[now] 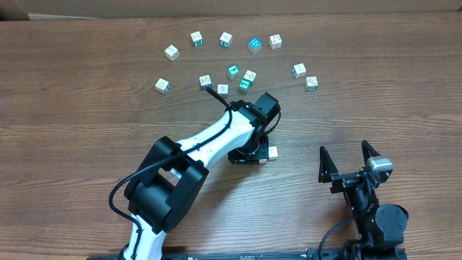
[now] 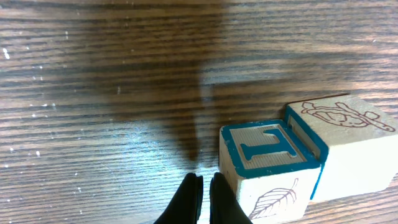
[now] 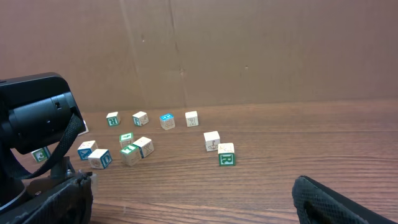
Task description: Form a horizontal line
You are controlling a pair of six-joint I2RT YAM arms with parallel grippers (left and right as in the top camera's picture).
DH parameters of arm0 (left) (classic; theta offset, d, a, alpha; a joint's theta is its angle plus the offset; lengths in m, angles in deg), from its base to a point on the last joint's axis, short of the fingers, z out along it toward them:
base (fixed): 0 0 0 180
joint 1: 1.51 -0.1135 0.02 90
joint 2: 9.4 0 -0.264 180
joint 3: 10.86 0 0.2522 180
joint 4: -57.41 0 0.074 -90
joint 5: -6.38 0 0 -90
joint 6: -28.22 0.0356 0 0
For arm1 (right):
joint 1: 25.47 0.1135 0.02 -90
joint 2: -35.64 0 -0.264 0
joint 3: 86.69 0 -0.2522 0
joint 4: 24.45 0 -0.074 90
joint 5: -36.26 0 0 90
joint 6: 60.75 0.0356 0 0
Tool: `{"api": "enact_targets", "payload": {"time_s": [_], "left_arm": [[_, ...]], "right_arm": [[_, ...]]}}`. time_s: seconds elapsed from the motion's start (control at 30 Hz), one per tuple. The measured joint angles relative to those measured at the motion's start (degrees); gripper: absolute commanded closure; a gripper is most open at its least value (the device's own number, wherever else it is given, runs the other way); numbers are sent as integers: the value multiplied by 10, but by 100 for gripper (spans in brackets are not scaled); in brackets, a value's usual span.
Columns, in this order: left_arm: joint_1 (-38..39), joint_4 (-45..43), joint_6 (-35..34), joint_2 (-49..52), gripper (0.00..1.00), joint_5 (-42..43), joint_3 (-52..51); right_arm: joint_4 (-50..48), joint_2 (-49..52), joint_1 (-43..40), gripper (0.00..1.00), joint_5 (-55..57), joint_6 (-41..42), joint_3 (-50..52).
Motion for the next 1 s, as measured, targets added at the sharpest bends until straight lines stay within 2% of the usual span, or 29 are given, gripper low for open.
{"api": "enact_targets", "payload": {"time_s": [0.3,0.5,0.7,1.0], "left_arm": [[0,36,1,0,96,5,-1],[0,70,8,0,95,46,-1],[6,67,20,0,96,92,-1],[38,46,20,0,96,100,-1]], "right_arm": [[0,0,0,0,0,0,0],[0,0,0,0,0,0,0],[0,0,0,0,0,0,0],[0,0,0,0,0,0,0]]}}
